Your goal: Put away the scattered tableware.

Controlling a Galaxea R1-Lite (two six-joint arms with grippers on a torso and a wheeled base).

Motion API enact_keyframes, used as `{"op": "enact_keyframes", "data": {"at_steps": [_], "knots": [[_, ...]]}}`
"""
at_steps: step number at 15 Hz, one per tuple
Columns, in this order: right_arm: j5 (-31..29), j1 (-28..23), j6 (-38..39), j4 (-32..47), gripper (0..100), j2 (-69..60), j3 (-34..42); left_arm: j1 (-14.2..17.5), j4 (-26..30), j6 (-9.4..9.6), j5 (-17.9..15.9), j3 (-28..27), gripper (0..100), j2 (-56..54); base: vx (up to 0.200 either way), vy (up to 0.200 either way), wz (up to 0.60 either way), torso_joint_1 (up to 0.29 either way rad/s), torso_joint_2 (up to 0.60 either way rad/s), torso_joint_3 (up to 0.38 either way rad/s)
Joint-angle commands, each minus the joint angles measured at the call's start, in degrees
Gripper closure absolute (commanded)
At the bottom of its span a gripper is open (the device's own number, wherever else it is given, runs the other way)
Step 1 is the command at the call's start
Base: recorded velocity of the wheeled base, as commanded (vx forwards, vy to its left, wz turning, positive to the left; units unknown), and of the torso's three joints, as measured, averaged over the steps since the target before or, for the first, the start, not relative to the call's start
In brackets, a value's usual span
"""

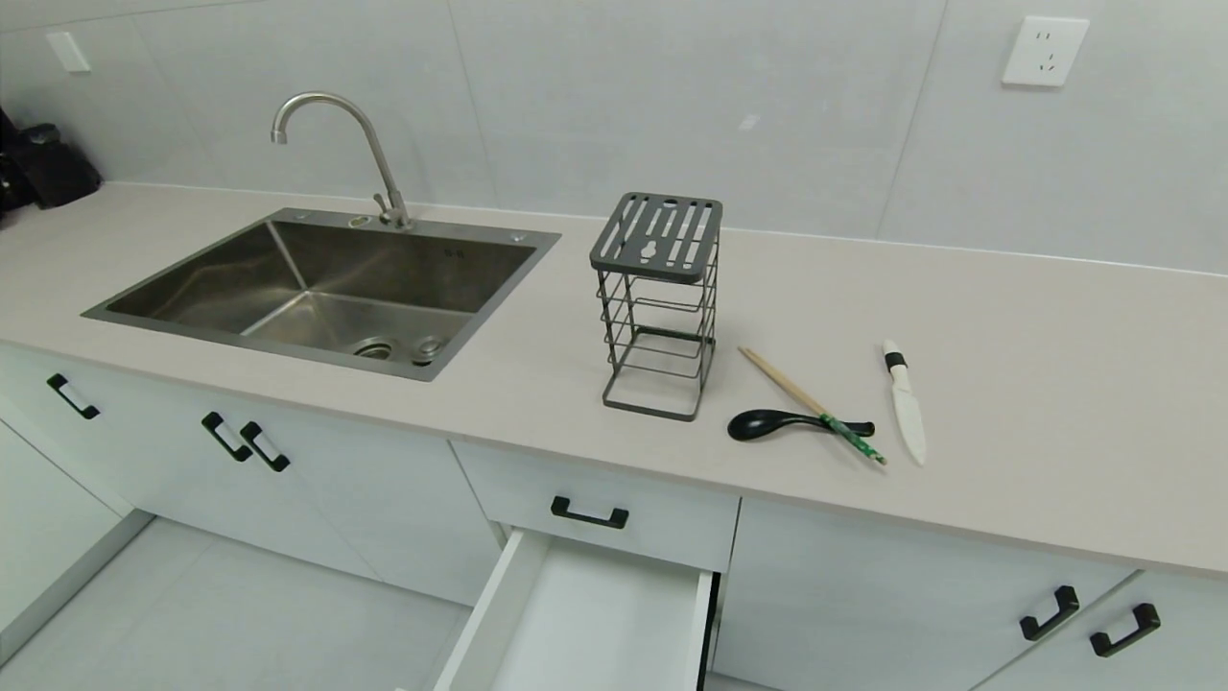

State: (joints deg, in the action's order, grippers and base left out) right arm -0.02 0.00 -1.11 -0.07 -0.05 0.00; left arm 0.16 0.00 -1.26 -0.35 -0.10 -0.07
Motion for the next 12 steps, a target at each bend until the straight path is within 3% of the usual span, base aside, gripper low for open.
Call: {"op": "enact_keyframes", "data": {"at_steps": [1, 6, 7, 12], "knots": [[-0.1, 0.0, 0.1, 0.0, 100, 0.0, 0.0, 0.0, 0.0, 0.03, 0.0, 0.0, 0, 0.1, 0.000, 0.000, 0.00, 0.295, -0.58, -0.266], [0.0, 0.0, 0.0, 0.0, 100, 0.0, 0.0, 0.0, 0.0, -0.06, 0.0, 0.0, 0, 0.1, 0.000, 0.000, 0.00, 0.303, -0.59, -0.286], [0.1, 0.0, 0.0, 0.0, 0, 0.0, 0.0, 0.0, 0.0, -0.06, 0.0, 0.0, 0, 0.1, 0.000, 0.000, 0.00, 0.183, -0.37, -0.168], [0.5, 0.0, 0.0, -0.2, 0, 0.0, 0.0, 0.0, 0.0, -0.06, 0.0, 0.0, 0, 0.1, 0.000, 0.000, 0.00, 0.012, -0.02, -0.012]]}}
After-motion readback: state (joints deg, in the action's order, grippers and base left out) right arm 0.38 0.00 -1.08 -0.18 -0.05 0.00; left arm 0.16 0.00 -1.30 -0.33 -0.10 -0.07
